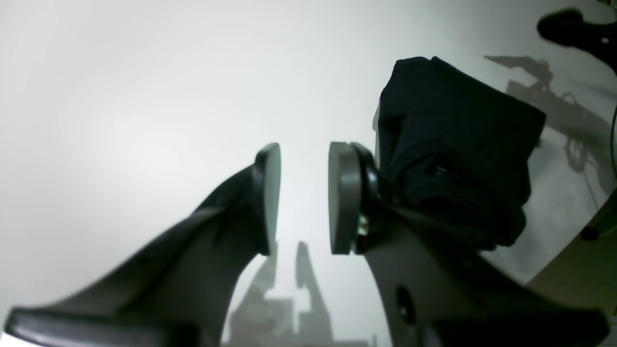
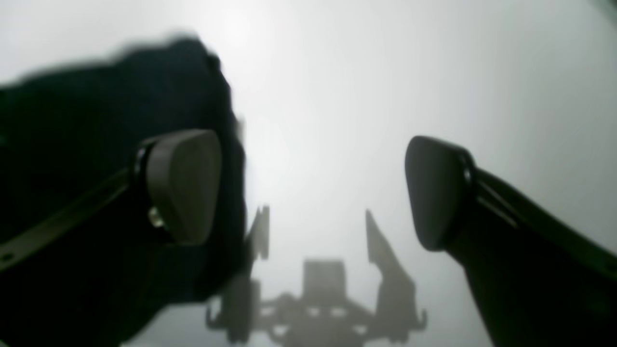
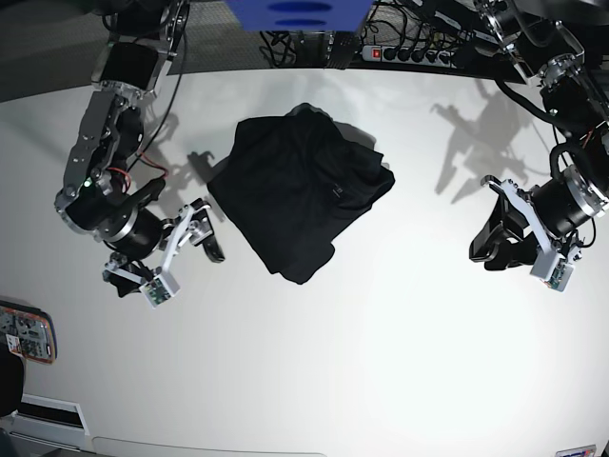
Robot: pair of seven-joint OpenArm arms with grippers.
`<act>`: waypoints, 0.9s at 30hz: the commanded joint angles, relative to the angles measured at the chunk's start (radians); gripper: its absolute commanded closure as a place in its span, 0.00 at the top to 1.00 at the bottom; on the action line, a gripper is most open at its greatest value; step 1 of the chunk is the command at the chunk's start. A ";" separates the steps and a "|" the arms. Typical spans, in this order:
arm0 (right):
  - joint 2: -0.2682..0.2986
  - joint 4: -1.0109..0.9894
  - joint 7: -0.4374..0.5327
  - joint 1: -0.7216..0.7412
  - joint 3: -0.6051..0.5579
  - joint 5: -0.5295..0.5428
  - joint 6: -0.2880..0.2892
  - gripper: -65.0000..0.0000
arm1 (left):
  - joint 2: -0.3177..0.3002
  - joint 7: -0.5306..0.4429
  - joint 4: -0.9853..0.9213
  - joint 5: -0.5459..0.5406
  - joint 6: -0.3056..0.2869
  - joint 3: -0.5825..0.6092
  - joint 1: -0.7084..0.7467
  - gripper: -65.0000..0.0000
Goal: Fold the T-shirt properly
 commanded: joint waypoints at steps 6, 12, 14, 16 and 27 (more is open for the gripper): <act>0.009 0.024 0.077 0.029 0.011 0.017 0.001 0.86 | -0.015 -0.010 0.012 -0.017 0.002 -0.003 -0.012 0.26; 0.014 0.031 0.203 -0.005 0.007 0.013 -0.021 0.86 | -0.015 -0.010 0.012 -0.018 0.002 -0.003 -0.012 0.26; 0.028 0.053 0.203 -0.028 0.007 0.013 -0.099 0.86 | -0.015 -0.010 0.012 -0.018 0.002 -0.003 -0.012 0.26; 0.077 0.060 0.203 -0.037 -0.013 0.013 -0.182 0.86 | -0.015 -0.010 0.012 -0.018 0.002 -0.003 -0.012 0.26; 0.264 0.050 0.081 -0.002 -0.309 -0.176 -0.744 0.86 | -0.015 -0.010 0.012 -0.020 0.002 -0.001 -0.012 0.26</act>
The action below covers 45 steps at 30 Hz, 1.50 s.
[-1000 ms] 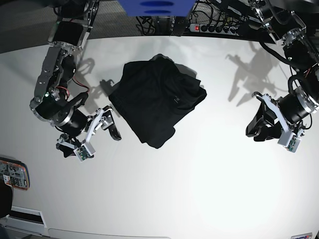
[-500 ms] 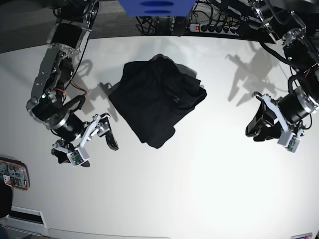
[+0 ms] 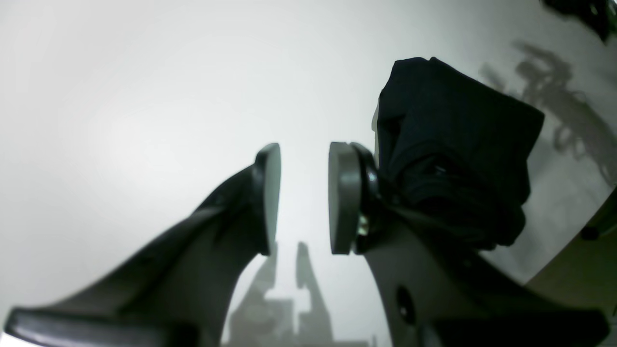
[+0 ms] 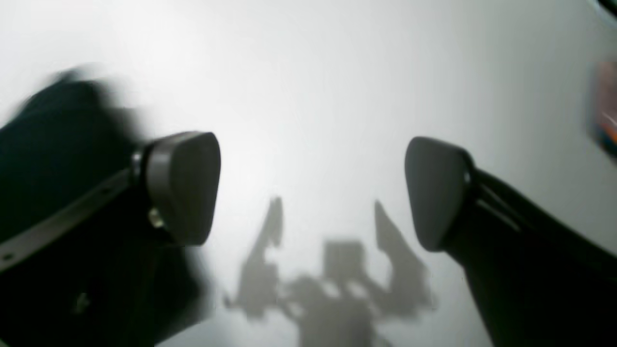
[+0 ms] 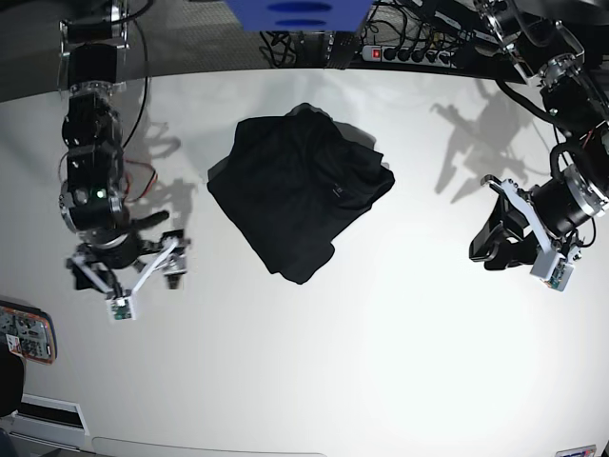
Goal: Fold the T-shirt properly
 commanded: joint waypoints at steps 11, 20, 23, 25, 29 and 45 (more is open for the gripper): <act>-0.166 0.002 0.078 0.008 -0.313 -0.821 -0.108 0.86 | -0.015 -0.010 0.012 -0.016 0.002 -0.001 -0.010 0.26; -0.193 0.005 0.113 0.009 -0.311 -0.818 0.012 0.86 | -0.015 -0.010 0.013 -0.016 0.002 -0.001 -0.007 0.26; -0.204 0.015 0.113 -0.003 -0.255 -0.813 0.020 0.86 | -0.015 -0.010 0.013 -0.016 0.002 -0.001 -0.005 0.26; -0.215 0.021 0.115 -0.018 -0.206 -0.769 0.020 0.86 | -0.015 -0.010 0.013 -0.016 0.002 -0.001 -0.005 0.26; -0.216 0.021 0.115 -0.023 -0.107 -0.554 0.020 0.86 | -0.015 -0.010 0.013 -0.015 0.002 -0.001 -0.007 0.26; -0.216 0.021 0.239 -0.023 0.014 -0.195 0.021 0.86 | -0.009 -0.010 0.012 -0.012 0.004 -0.001 -0.012 0.26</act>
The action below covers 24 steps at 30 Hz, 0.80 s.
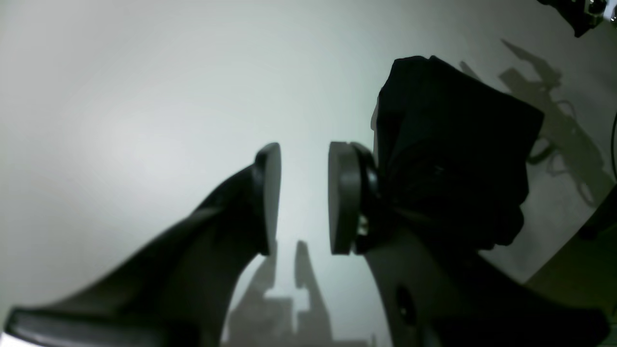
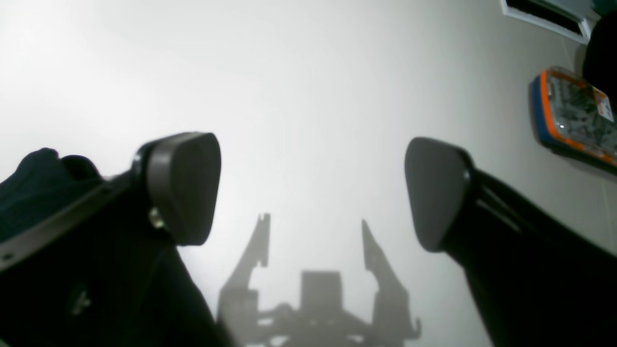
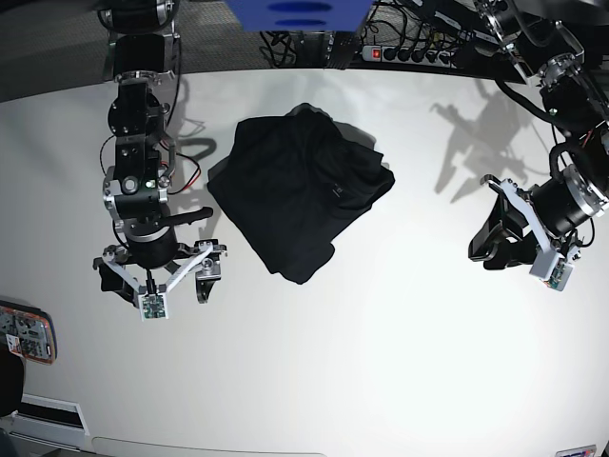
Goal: Fold the T-shirt properly
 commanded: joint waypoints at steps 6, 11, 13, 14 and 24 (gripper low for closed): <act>0.005 0.017 0.029 0.018 -0.001 -0.005 0.002 0.86 | 0.030 -0.010 0.012 -0.010 0.004 -0.001 -0.032 0.26; 0.005 0.017 0.029 0.018 -0.001 -0.005 0.002 0.86 | 0.030 -0.010 0.015 -0.010 0.005 0.052 -0.032 0.26; 0.005 0.017 0.029 0.018 -0.001 -0.005 0.002 0.86 | 0.030 -0.010 0.013 0.007 0.005 0.072 -0.029 0.26; 0.005 0.017 0.029 0.018 -0.001 -0.005 0.002 0.86 | 0.032 -0.037 0.013 0.047 0.005 0.086 -0.030 0.25; 0.005 0.015 0.031 0.018 -0.001 -0.005 0.002 0.86 | 0.118 -0.178 0.018 0.417 0.116 0.223 -0.026 0.25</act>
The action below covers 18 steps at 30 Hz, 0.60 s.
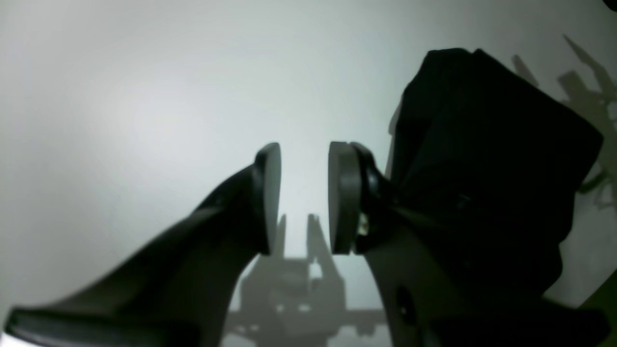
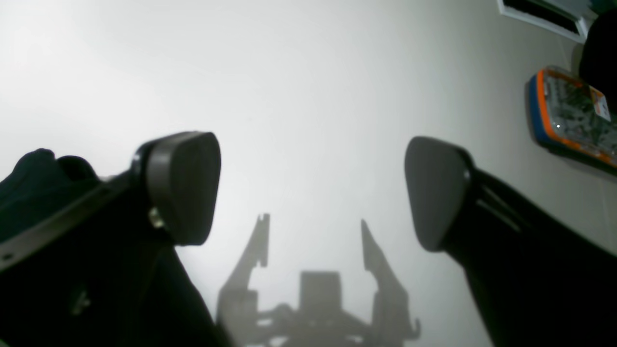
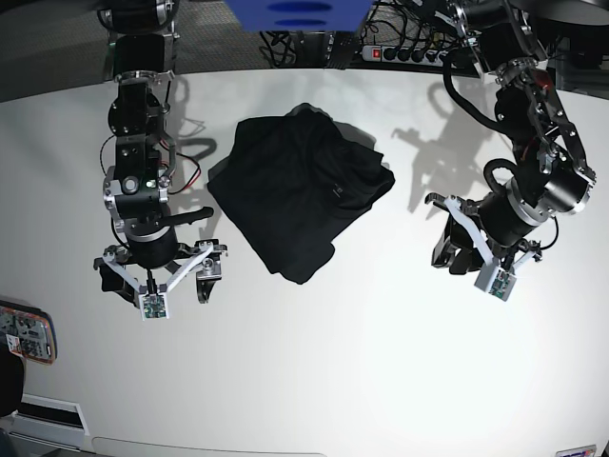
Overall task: Fold the T-shirt properly
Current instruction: 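Move the left gripper toward the bundle's side edge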
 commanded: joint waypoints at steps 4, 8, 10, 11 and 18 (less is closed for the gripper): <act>0.005 0.016 0.028 0.019 0.002 -0.005 0.001 0.86 | -0.016 -0.011 0.017 -0.077 0.002 0.007 -0.024 0.25; 0.005 0.018 0.028 0.019 0.002 -0.005 0.001 0.86 | -0.019 -0.021 0.017 -0.113 0.000 0.006 -0.024 0.25; 0.005 0.018 0.028 0.019 0.002 -0.005 0.001 0.86 | -0.019 -0.021 0.017 -0.119 0.000 0.006 -0.024 0.25; 0.005 0.018 0.028 0.019 0.002 -0.005 0.001 0.86 | -0.019 -0.021 0.017 -0.119 0.000 0.006 -0.026 0.25; 0.005 0.016 0.023 0.019 -0.011 -0.005 0.001 0.86 | -0.019 -0.013 0.027 -0.119 0.007 0.006 -0.015 0.25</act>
